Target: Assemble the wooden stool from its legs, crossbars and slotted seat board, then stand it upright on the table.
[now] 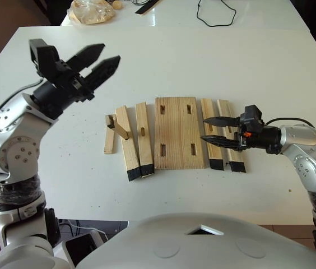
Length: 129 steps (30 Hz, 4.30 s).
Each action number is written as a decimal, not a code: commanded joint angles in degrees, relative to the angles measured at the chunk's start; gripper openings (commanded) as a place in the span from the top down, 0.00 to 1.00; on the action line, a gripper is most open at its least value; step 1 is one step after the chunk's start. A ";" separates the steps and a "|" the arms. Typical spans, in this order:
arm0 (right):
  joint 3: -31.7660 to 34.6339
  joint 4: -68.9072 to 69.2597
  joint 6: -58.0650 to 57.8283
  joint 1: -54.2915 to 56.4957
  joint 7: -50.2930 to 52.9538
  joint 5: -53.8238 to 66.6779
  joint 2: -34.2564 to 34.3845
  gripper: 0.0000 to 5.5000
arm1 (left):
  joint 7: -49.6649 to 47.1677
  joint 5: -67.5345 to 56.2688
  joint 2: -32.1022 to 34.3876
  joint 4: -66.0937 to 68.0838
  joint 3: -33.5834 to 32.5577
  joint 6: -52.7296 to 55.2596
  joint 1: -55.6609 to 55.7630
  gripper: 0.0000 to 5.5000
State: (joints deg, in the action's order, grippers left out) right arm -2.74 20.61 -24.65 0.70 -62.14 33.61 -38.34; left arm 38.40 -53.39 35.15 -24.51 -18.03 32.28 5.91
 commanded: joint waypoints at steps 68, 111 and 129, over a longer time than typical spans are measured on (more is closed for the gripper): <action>6.58 1.47 2.46 0.00 21.23 -1.57 11.37 0.54 | 17.99 33.58 18.49 -7.18 13.69 -15.10 -38.47 0.50; 8.99 -15.86 1.57 16.73 46.01 -16.45 19.13 0.54 | 17.34 35.00 20.02 -10.38 9.90 -9.31 -33.58 0.50; 8.56 -8.10 -1.49 10.99 43.61 -16.97 16.59 0.54 | -24.61 12.92 -11.23 -30.99 -1.82 45.34 -24.16 0.50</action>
State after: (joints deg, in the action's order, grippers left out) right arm 6.36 12.28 -25.22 11.14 -17.72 17.29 -20.76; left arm 15.84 -40.01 25.07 -53.46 -19.92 75.20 -18.52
